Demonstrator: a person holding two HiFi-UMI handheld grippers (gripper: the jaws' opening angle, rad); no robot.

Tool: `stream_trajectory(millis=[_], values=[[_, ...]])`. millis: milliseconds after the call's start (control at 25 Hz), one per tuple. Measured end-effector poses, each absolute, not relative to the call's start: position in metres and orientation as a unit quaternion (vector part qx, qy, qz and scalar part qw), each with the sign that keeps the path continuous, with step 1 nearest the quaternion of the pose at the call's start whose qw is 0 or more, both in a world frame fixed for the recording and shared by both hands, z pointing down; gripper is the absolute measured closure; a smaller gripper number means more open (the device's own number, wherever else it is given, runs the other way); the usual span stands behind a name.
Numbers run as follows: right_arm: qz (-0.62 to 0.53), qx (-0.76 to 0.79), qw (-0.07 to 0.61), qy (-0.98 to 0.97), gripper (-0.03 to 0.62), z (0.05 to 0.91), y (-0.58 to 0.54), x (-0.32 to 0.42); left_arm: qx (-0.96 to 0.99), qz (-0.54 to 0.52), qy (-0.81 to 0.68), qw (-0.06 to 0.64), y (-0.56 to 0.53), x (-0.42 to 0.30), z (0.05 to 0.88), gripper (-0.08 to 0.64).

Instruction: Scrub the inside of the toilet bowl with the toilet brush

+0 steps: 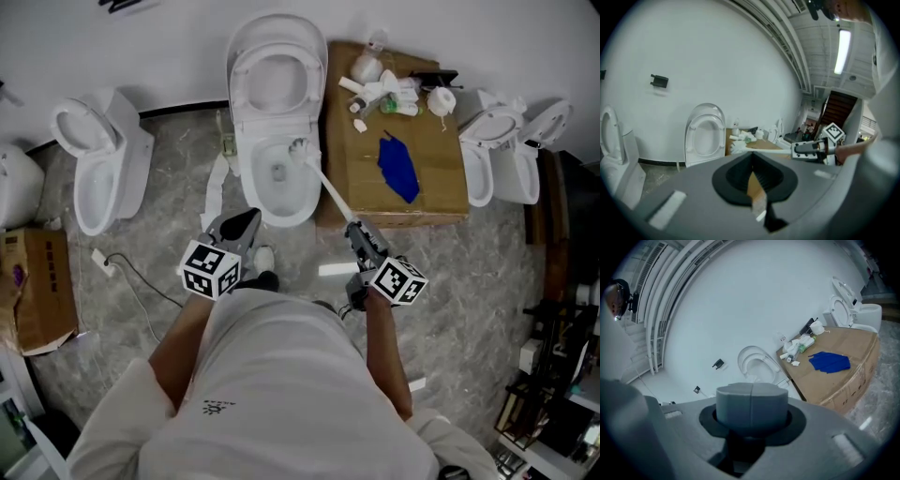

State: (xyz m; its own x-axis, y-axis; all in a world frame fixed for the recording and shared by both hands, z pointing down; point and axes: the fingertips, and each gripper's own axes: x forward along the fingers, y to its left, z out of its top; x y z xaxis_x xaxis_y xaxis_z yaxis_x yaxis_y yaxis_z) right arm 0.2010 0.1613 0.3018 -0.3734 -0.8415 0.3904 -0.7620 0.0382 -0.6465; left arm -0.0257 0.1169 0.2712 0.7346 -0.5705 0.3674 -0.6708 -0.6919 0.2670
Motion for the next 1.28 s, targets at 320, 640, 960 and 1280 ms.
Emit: stream_trajectory(millis=[320,640,960,1280], values=[[-0.419,-0.565,0.04,0.71,0.446,0.311,0.115,0.173,0.916,0.135,-0.323,0.195,0.06,-0.051,0.283,0.566],[-0.422,-0.566,0.028,0.708,0.446,0.313,0.091,0.157,0.914,0.133,-0.323,0.206,0.037,-0.071,0.292,0.567],[-0.431,-0.558,0.0,0.709,0.446,0.33,0.085,0.156,0.91,0.13,-0.324,0.224,0.037,-0.065,0.303,0.566],[-0.457,-0.534,-0.064,0.708,0.446,0.38,0.064,0.173,0.891,0.138,-0.355,0.246,0.031,-0.056,0.32,0.566]])
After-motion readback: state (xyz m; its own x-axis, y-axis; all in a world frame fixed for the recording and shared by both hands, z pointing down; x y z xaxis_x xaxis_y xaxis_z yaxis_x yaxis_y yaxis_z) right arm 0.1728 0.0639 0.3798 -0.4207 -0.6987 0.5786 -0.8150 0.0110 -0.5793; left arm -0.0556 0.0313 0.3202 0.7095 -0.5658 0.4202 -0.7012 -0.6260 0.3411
